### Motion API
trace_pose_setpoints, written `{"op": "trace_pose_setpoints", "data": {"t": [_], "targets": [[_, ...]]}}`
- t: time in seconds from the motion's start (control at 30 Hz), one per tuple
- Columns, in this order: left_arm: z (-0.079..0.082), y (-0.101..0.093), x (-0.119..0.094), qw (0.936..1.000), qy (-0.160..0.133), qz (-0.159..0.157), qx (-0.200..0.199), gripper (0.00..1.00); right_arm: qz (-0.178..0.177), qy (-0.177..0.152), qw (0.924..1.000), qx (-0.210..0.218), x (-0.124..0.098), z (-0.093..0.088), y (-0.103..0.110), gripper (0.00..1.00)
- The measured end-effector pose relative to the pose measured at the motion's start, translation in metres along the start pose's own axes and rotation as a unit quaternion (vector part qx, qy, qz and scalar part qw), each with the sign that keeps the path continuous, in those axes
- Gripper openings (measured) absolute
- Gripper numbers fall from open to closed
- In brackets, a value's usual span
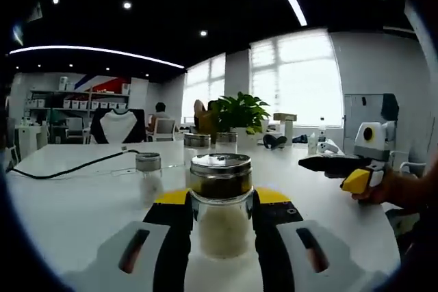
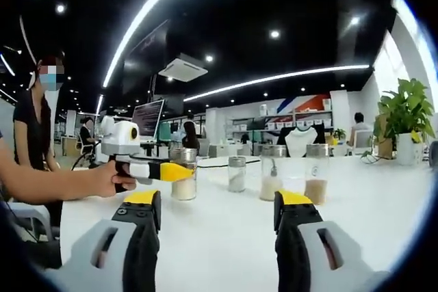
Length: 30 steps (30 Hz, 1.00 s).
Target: Rotate the seasoning bottle until the label or dispensing opening points toward the visible target arrow and the bottle remains upright within the marked orientation range
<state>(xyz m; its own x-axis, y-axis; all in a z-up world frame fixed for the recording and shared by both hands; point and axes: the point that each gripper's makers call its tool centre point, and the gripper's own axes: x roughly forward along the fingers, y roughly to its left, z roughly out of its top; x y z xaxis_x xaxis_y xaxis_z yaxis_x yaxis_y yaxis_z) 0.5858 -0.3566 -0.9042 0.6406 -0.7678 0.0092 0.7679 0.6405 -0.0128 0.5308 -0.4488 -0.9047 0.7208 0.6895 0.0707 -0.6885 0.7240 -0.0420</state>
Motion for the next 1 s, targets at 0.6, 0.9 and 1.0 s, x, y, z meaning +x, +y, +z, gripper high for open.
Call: {"op": "trace_pose_setpoints", "data": {"t": [0.6,0.9,1.0], "targets": [[0.0,-0.084,-0.013,0.9904,0.018,-0.134,0.028,0.36,0.141,0.008,0.9887,-0.05,0.006,0.026,0.057,0.44],[-0.01,-0.114,-0.023,0.9764,0.032,-0.21,0.037,0.36,0.211,0.018,0.9771,-0.023,-0.004,0.024,0.083,0.31],[-0.01,-0.122,-0.027,0.9712,0.031,-0.234,0.034,0.36,0.22,0.03,0.9748,-0.022,-0.006,0.02,0.086,0.32]]}}
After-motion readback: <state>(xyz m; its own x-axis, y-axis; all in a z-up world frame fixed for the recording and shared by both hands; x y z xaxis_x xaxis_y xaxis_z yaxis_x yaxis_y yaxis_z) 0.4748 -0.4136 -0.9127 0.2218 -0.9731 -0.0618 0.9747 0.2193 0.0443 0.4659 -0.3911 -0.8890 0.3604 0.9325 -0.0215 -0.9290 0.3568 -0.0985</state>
